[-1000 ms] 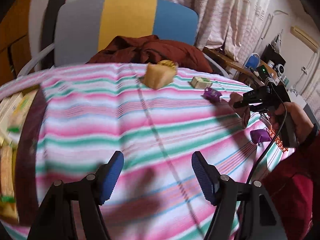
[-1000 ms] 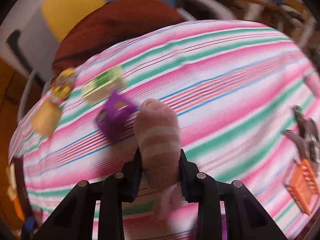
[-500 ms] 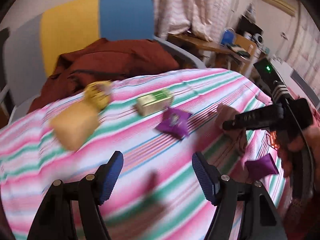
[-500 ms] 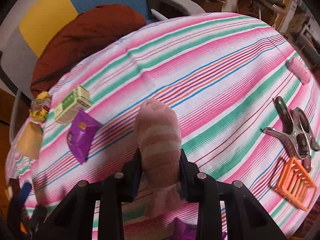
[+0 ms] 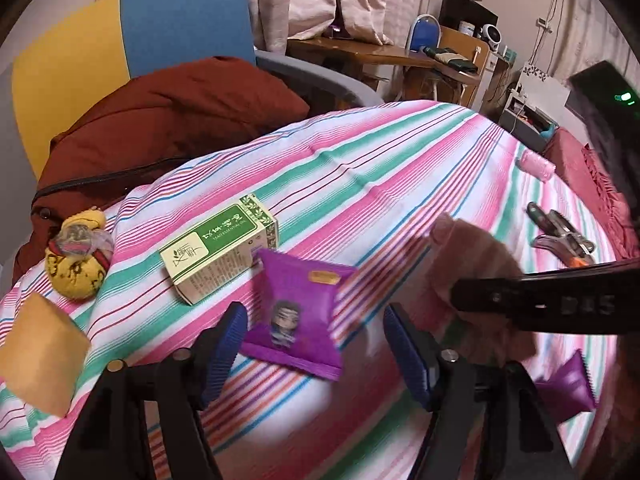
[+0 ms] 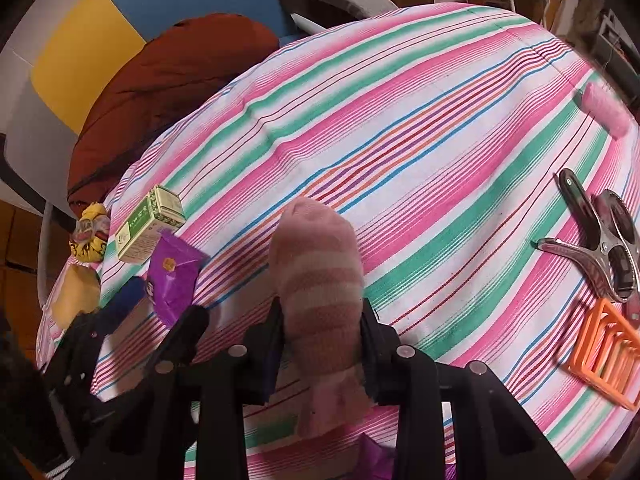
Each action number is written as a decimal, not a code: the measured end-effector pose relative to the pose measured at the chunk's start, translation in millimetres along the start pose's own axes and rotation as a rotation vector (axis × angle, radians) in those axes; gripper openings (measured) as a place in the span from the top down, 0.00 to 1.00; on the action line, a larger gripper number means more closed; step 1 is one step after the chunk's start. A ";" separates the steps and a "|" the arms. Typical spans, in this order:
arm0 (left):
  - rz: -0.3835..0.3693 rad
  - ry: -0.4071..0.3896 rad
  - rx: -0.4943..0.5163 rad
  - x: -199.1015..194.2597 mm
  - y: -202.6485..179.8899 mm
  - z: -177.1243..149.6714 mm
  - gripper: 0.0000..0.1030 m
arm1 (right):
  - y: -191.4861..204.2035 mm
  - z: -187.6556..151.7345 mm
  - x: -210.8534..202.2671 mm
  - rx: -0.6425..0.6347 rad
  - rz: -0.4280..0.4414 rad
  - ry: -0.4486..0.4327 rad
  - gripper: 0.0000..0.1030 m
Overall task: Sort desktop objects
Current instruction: 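Grasp the pink striped sock with the right tool while the left tool grasps the purple packet, then carry the pink sock and purple packet over the gold tray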
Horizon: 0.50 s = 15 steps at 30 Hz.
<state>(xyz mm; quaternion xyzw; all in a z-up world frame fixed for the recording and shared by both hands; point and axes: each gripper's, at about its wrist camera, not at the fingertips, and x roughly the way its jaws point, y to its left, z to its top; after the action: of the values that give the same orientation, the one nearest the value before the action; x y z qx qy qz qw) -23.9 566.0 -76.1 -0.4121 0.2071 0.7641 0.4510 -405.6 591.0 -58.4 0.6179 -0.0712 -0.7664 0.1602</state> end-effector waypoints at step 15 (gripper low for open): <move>-0.028 -0.148 -0.159 -38.1 36.2 -54.0 0.60 | 12.5 -2.1 -3.3 -0.052 0.048 -0.022 0.66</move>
<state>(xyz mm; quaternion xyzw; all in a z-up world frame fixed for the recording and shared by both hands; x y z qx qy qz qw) -21.5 490.7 -78.1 -0.3918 0.1064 0.8002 0.4415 -401.0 580.5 -52.0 0.6034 -0.0675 -0.7706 0.1938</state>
